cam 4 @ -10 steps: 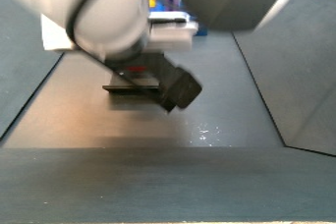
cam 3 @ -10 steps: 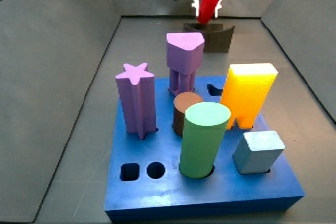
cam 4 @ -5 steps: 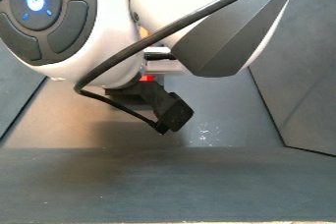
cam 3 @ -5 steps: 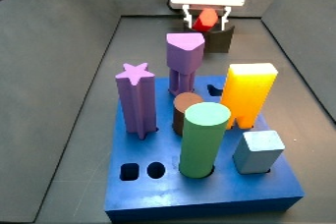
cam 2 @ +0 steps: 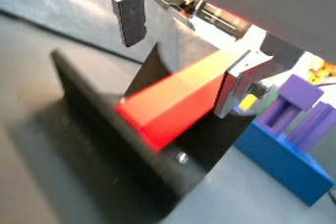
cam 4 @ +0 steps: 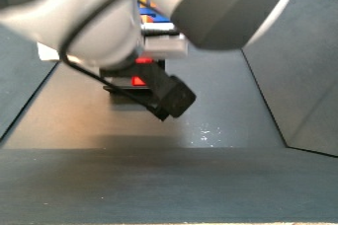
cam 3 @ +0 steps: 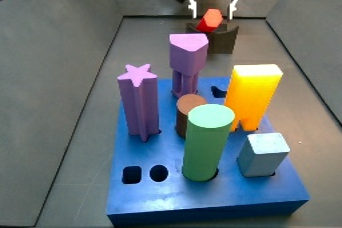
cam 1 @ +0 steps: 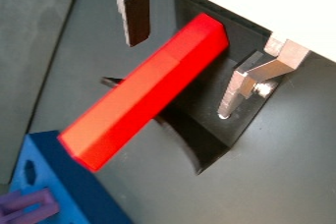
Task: Pick up the hexagon object. Move up. Place the hexagon object on the fixture. Regrasp the hexagon object. Move to above the board. Insert the hexagon object.
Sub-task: Regrasp the hexagon object.
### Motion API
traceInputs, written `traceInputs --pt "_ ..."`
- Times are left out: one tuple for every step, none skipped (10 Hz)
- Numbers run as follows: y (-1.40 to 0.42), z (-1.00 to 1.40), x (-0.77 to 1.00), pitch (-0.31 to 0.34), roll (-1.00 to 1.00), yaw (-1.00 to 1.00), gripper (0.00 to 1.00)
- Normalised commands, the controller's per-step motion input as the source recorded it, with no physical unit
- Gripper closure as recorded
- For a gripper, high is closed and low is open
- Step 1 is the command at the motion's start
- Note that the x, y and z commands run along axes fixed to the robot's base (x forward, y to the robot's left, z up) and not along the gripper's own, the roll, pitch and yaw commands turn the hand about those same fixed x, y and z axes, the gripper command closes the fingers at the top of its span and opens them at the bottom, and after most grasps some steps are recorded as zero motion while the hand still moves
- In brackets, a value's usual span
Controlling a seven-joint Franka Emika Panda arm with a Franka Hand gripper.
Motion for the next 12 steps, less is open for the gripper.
traceInputs --pt "0.0 1.0 -0.03 0.058 0.04 -0.01 0.0" --pt "0.0 0.88 -0.03 0.059 0.04 -0.02 0.0" --pt "0.0 0.79 -0.03 0.062 0.04 -0.02 0.0" --pt "0.0 0.59 -0.03 0.061 0.05 -0.02 0.0" --pt "0.0 0.45 -0.03 0.058 0.05 -0.03 0.0" --pt "-1.0 0.95 -0.01 0.051 1.0 0.01 0.0" --pt "-1.0 0.87 -0.01 0.049 1.0 0.01 0.0" --pt "-1.0 0.84 -0.03 0.04 1.0 0.01 0.0" --pt "-1.0 0.81 -0.05 0.032 1.0 0.01 0.0" --pt "-1.0 0.74 -0.05 0.026 1.0 0.01 0.0" --pt "-1.0 0.68 -0.05 0.024 1.0 0.01 0.0" --pt "-1.0 0.63 -0.05 0.022 1.0 0.01 0.0"
